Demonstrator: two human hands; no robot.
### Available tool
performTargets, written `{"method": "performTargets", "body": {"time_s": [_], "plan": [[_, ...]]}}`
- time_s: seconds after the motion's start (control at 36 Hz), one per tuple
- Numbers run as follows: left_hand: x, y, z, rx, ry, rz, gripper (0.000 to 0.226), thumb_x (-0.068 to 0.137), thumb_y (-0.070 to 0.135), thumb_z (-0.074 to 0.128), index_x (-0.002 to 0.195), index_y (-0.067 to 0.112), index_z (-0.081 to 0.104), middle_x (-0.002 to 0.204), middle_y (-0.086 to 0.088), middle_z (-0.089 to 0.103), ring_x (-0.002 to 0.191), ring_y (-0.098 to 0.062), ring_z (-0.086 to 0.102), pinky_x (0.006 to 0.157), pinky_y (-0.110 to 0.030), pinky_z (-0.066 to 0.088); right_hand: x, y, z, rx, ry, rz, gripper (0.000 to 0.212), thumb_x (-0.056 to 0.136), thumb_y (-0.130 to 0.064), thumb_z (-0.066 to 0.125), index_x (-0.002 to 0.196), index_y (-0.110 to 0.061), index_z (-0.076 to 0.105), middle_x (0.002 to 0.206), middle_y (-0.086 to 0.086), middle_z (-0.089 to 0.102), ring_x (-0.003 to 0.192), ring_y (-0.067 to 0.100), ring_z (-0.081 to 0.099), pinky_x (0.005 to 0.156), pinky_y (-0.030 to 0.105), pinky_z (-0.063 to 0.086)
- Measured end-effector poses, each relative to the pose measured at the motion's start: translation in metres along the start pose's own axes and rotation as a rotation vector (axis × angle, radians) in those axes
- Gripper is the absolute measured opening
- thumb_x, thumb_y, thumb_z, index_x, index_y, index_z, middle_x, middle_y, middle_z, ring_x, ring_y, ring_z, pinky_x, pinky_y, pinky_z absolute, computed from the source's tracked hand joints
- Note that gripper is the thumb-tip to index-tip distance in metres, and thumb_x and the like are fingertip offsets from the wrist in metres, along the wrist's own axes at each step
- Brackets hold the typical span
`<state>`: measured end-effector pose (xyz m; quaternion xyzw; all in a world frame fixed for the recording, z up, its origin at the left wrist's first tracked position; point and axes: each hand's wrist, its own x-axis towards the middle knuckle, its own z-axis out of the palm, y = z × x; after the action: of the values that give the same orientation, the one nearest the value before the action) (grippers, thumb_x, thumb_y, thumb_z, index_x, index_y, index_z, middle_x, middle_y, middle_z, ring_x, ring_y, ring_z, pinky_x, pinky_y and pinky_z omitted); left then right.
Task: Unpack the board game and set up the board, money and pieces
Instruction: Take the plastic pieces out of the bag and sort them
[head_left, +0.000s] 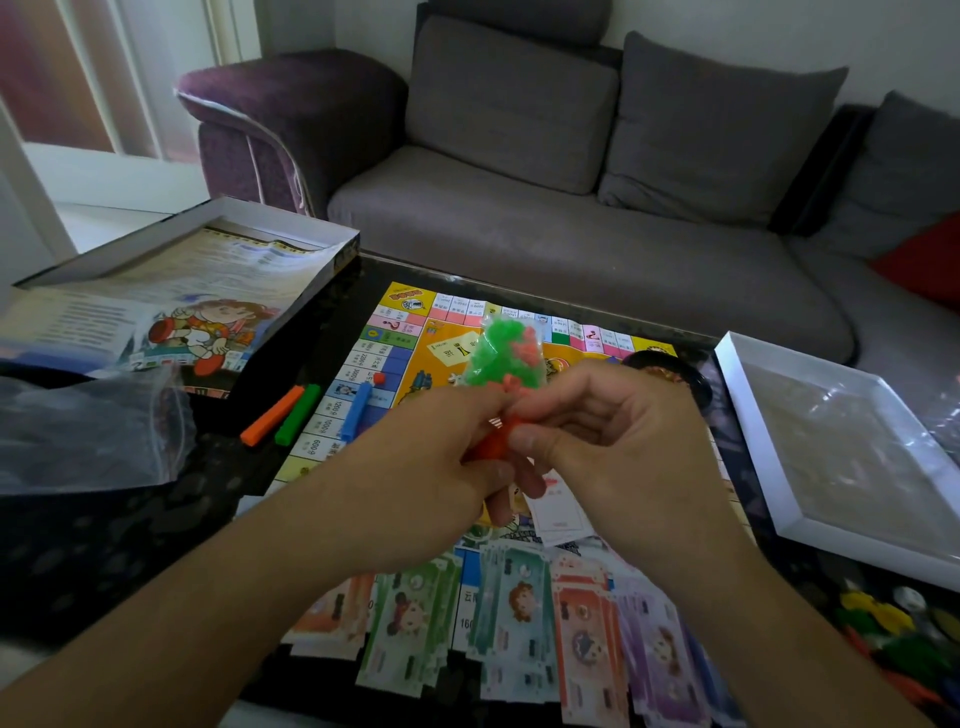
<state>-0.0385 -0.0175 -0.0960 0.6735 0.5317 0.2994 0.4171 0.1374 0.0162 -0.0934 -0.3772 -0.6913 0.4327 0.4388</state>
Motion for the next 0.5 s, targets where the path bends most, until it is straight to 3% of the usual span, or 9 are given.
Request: {"method": "performTargets", "body": {"time_s": [0.22,0.36,0.5], "plan": [[-0.001,-0.004,-0.002,-0.031,-0.02,-0.009,0.03,0.104,0.001,0.054,0.122,0.022,0.064,0.089,0.005,0.076,0.061,-0.004,0.067,0.06,-0.018,0.051,-0.005,0.01,0.007,0.006,0.014,-0.023,0.019,0.086,0.013,0.076,0.088,-0.006,0.078,0.076,0.016,0.074,0.059,0.039,0.068,0.059,0.059,0.058],[-0.004,-0.004,-0.001,-0.018,-0.022,-0.03,0.031,0.103,0.0,0.055,0.123,0.022,0.062,0.075,0.016,0.074,0.057,-0.002,0.066,0.058,-0.018,0.051,-0.01,0.013,0.01,-0.128,0.0,-0.066,0.02,0.088,0.005,0.078,0.09,-0.015,0.08,0.082,0.0,0.077,0.068,0.024,0.073,0.063,0.046,0.061],[-0.004,-0.005,0.001,-0.044,-0.011,-0.013,0.036,0.104,0.001,0.055,0.13,0.025,0.058,0.079,0.008,0.074,0.065,-0.01,0.07,0.061,-0.027,0.057,-0.01,0.013,0.01,-0.212,-0.009,-0.068,0.02,0.09,-0.002,0.078,0.095,-0.022,0.08,0.087,-0.01,0.078,0.078,0.016,0.075,0.071,0.038,0.063]]}}
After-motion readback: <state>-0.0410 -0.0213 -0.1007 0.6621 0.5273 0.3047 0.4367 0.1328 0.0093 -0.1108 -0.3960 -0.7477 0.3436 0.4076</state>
